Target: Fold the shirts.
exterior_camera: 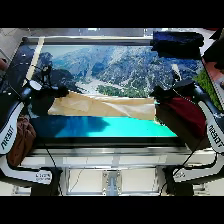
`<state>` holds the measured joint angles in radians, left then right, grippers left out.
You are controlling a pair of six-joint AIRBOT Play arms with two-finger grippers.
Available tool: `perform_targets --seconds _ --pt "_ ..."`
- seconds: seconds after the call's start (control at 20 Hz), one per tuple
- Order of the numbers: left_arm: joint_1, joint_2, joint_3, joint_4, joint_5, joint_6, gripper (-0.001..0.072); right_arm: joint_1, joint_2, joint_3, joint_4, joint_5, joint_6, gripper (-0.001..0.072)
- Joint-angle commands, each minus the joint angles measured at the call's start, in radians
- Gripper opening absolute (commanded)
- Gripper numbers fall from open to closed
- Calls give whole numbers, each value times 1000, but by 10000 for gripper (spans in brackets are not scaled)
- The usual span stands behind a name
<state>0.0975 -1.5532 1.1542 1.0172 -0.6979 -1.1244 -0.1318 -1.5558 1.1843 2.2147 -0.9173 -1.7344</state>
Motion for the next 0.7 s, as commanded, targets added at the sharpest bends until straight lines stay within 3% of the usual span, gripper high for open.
perform_targets --seconds 0.0,0.2,0.35,0.5,0.65 --pt "4 1 19 -100 6 0 688 1 -12 53 -12 -47 43 490" --pt "4 119 28 -128 5 3 688 -11 43 192 -172 -367 43 490" --pt "4 190 28 -129 5 3 688 -11 118 153 -325 -530 42 490" --pt "4 206 28 -129 -25 2 688 -11 196 -18 -324 -445 41 490" --pt "4 204 26 -129 -87 2 688 -10 214 -223 -135 -239 38 494"
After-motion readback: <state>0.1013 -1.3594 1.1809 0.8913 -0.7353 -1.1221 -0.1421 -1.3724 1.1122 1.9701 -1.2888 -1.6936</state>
